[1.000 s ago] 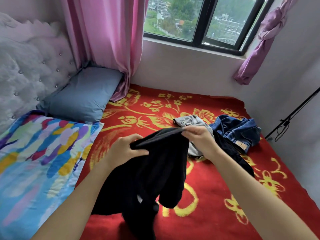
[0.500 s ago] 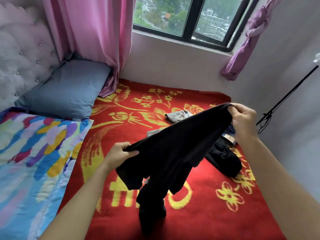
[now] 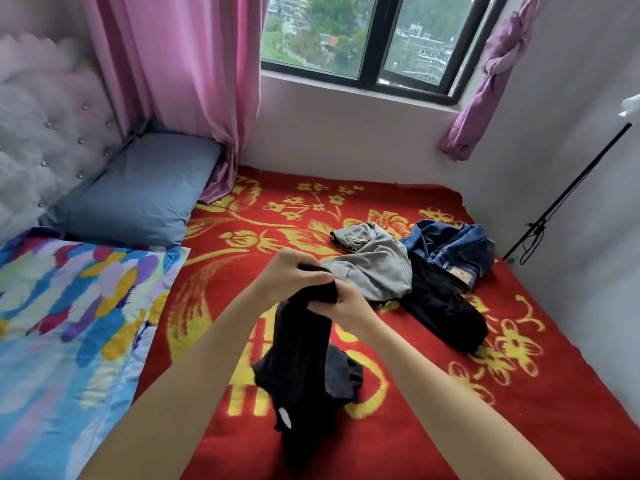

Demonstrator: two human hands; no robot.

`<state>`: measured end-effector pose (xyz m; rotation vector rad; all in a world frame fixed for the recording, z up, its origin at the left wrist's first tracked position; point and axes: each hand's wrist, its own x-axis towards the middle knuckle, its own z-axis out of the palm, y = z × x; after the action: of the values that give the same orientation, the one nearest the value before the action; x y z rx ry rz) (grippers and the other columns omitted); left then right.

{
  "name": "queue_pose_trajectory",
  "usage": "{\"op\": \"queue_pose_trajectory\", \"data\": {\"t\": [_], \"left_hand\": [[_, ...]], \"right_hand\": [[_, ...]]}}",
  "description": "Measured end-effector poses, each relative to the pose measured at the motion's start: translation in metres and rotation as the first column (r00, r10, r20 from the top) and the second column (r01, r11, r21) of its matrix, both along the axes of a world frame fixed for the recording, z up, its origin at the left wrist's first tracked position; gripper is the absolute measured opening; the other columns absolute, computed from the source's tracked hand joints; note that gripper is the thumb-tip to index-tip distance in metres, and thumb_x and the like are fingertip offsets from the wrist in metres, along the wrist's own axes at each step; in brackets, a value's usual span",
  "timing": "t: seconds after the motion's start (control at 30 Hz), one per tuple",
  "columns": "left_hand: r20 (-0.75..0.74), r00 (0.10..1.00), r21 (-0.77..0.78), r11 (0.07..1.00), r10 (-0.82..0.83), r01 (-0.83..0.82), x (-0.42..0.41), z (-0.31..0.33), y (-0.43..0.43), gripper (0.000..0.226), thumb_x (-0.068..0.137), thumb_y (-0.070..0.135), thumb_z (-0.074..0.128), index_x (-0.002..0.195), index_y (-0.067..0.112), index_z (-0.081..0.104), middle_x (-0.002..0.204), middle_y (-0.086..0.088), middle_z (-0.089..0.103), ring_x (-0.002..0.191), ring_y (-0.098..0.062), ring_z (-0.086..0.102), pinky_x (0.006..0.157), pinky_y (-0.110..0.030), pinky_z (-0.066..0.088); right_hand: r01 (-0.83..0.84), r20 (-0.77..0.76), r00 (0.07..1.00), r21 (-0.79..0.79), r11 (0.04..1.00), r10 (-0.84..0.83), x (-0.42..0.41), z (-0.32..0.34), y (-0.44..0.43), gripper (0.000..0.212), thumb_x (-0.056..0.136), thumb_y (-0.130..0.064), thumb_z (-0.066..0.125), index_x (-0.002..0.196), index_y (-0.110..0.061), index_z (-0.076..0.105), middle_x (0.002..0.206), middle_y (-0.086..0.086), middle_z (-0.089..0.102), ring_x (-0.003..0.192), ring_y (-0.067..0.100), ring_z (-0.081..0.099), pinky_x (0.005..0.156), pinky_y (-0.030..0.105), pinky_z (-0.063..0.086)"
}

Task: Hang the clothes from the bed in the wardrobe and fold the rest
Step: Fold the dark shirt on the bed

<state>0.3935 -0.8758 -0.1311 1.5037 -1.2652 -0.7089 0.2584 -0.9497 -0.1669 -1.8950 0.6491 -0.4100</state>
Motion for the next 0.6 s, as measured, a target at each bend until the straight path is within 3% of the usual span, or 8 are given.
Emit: {"op": "queue_pose_trajectory", "data": {"t": [0.07, 0.1, 0.2, 0.3, 0.4, 0.47, 0.53, 0.6], "left_hand": [[-0.128, 0.989, -0.026, 0.996, 0.076, -0.079, 0.007, -0.008, 0.009, 0.011, 0.078, 0.024, 0.074, 0.088, 0.024, 0.071, 0.074, 0.014, 0.069, 0.074, -0.003, 0.063, 0.063, -0.012, 0.047], [-0.192, 0.975, -0.024, 0.993, 0.111, -0.118, 0.013, -0.017, 0.014, 0.031, 0.075, 0.042, 0.074, 0.102, 0.03, 0.067, 0.087, 0.015, 0.069, 0.085, -0.002, 0.063, 0.07, -0.011, 0.046], [-0.331, 0.929, 0.088, 0.986, 0.166, -0.144, 0.02, -0.059, 0.036, 0.112, 0.045, 0.086, 0.061, 0.141, 0.037, 0.032, 0.137, 0.007, 0.046, 0.126, -0.009, 0.043, 0.102, -0.03, 0.038], [-0.338, 0.937, 0.272, 0.962, 0.084, 0.011, 0.005, -0.103, 0.047, 0.142, 0.03, 0.093, 0.058, 0.149, 0.037, 0.004, 0.156, 0.001, 0.017, 0.142, -0.018, 0.019, 0.111, -0.043, 0.027], [-0.285, 0.959, 0.391, 0.913, 0.001, 0.115, -0.015, -0.126, 0.042, 0.136, 0.043, 0.081, 0.07, 0.148, 0.039, -0.006, 0.157, 0.001, 0.012, 0.143, -0.018, 0.016, 0.11, -0.038, 0.025], [-0.291, 0.957, 0.359, 0.926, -0.01, 0.119, -0.026, -0.132, 0.029, 0.117, 0.065, 0.054, 0.078, 0.149, 0.035, -0.001, 0.153, -0.002, 0.024, 0.138, -0.015, 0.028, 0.106, -0.03, 0.032], [-0.356, 0.934, 0.292, 0.953, 0.024, 0.087, -0.032, -0.13, 0.015, 0.099, 0.074, 0.033, 0.079, 0.148, 0.03, 0.012, 0.141, 0.001, 0.043, 0.123, -0.006, 0.046, 0.096, -0.022, 0.04], [-0.486, 0.871, 0.237, 0.97, 0.067, 0.057, -0.033, -0.122, 0.005, 0.073, 0.076, 0.026, 0.078, 0.136, 0.027, 0.036, 0.12, 0.004, 0.06, 0.106, -0.004, 0.06, 0.083, -0.016, 0.047]], "right_hand": [[0.103, 0.033, 0.994, 0.027, 0.994, -0.104, -0.002, 0.006, 0.0, 0.025, 0.082, 0.006, 0.063, 0.077, -0.017, 0.065, 0.062, -0.018, 0.062, 0.057, -0.009, 0.057, 0.059, 0.012, 0.045], [0.147, 0.036, 0.988, 0.017, 0.989, -0.148, -0.004, 0.01, -0.002, 0.027, 0.083, 0.006, 0.062, 0.07, -0.017, 0.063, 0.055, -0.017, 0.059, 0.052, -0.007, 0.053, 0.055, 0.014, 0.042], [0.265, 0.089, 0.959, 0.043, 0.963, -0.268, -0.009, 0.033, -0.01, 0.024, 0.084, 0.002, 0.061, 0.063, -0.01, 0.059, 0.057, -0.001, 0.053, 0.051, 0.007, 0.049, 0.054, 0.025, 0.037], [0.361, 0.194, 0.909, 0.079, 0.929, -0.369, -0.008, 0.068, -0.018, 0.016, 0.085, 0.001, 0.06, 0.069, -0.001, 0.061, 0.066, 0.007, 0.057, 0.063, 0.019, 0.054, 0.061, 0.03, 0.041], [0.418, 0.29, 0.863, 0.051, 0.907, -0.414, -0.004, 0.104, -0.019, 0.02, 0.083, 0.0, 0.062, 0.064, -0.006, 0.059, 0.066, 0.008, 0.057, 0.065, 0.019, 0.054, 0.061, 0.03, 0.041], [0.44, 0.351, 0.834, 0.044, 0.897, -0.426, -0.006, 0.126, -0.02, 0.025, 0.083, -0.002, 0.064, 0.06, -0.009, 0.057, 0.057, 0.001, 0.056, 0.057, 0.013, 0.053, 0.056, 0.026, 0.042], [0.449, 0.403, 0.807, 0.053, 0.892, -0.431, -0.012, 0.143, -0.023, 0.026, 0.083, -0.002, 0.063, 0.059, -0.011, 0.058, 0.05, -0.008, 0.056, 0.05, 0.006, 0.052, 0.052, 0.02, 0.044], [0.48, 0.441, 0.777, 0.044, 0.876, -0.448, -0.02, 0.156, -0.029, 0.026, 0.084, -0.002, 0.063, 0.061, -0.013, 0.059, 0.053, -0.007, 0.057, 0.053, 0.006, 0.052, 0.054, 0.02, 0.044]]}}
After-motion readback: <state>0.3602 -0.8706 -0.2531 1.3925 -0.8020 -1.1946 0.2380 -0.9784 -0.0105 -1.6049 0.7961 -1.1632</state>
